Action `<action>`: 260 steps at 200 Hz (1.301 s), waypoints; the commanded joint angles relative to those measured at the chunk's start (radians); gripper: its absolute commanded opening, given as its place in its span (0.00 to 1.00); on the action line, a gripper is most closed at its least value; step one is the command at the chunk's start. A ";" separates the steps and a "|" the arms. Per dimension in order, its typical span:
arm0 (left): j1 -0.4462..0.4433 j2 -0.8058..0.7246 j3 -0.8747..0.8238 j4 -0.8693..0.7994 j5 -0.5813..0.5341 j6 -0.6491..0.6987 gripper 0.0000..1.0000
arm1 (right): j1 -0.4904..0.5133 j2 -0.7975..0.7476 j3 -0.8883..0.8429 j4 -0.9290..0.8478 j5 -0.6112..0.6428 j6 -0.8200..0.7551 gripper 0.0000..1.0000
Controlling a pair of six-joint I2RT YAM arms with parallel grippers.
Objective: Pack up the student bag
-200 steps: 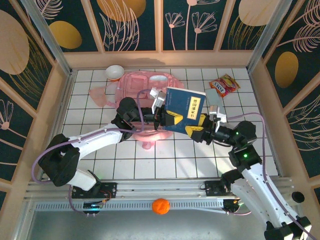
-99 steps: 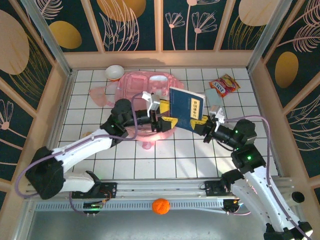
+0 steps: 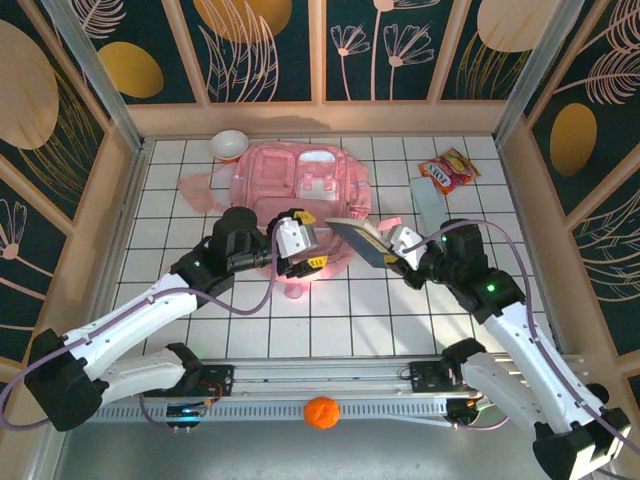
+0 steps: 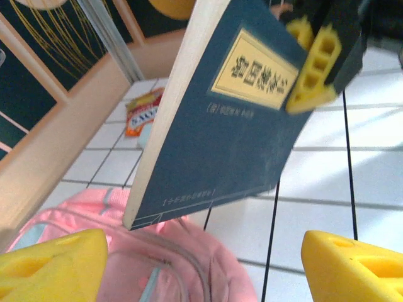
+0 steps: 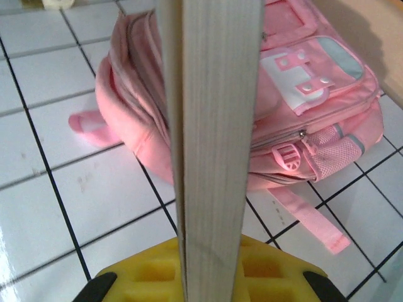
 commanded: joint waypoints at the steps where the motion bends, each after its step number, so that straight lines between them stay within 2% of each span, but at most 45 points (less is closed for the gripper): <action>1: 0.000 -0.022 -0.017 -0.073 -0.001 0.141 0.78 | 0.065 0.025 0.066 -0.032 0.095 -0.162 0.00; 24: -0.002 -0.017 -0.048 -0.062 0.069 0.214 0.75 | 0.138 0.087 0.097 -0.064 0.152 -0.202 0.00; 68: -0.002 0.026 -0.043 -0.038 0.095 0.207 0.75 | 0.244 0.194 0.151 -0.109 0.223 -0.252 0.00; 94: -0.002 0.067 -0.030 -0.049 0.147 0.220 0.66 | 0.266 0.227 0.177 -0.100 0.201 -0.266 0.00; 123: -0.002 0.102 -0.012 -0.061 0.222 0.226 0.45 | 0.264 0.250 0.198 -0.087 0.151 -0.272 0.00; 135: -0.002 0.103 -0.013 -0.051 0.242 0.219 0.27 | 0.264 0.251 0.203 -0.077 0.125 -0.272 0.00; 140: -0.002 0.099 -0.019 -0.036 0.246 0.206 0.16 | 0.263 0.249 0.204 -0.074 0.114 -0.273 0.00; 145: -0.001 0.093 -0.028 -0.011 0.240 0.183 0.00 | 0.259 0.243 0.204 -0.071 0.105 -0.279 0.03; 148: 0.002 0.089 -0.037 0.011 0.234 0.163 0.00 | 0.255 0.237 0.202 -0.066 0.096 -0.283 0.06; 160: 0.025 0.068 -0.089 0.111 0.263 0.102 0.00 | 0.199 0.199 0.172 -0.031 0.041 -0.288 0.20; 173: 0.067 0.052 -0.134 0.203 0.347 0.029 0.00 | 0.090 0.138 0.123 0.022 -0.089 -0.272 0.39; 193: 0.100 0.027 -0.165 0.258 0.422 -0.036 0.00 | -0.105 0.036 0.028 0.142 -0.324 -0.155 0.55; 208: 0.126 -0.006 -0.205 0.339 0.458 -0.108 0.00 | -0.187 -0.027 -0.052 0.251 -0.443 -0.039 0.60; 233: 0.169 -0.037 -0.290 0.580 0.527 -0.282 0.00 | -0.289 -0.096 -0.175 0.449 -0.656 0.169 0.62; 260: 0.170 -0.010 -0.290 0.696 0.597 -0.376 0.00 | -0.337 -0.116 -0.283 0.739 -0.820 0.415 0.62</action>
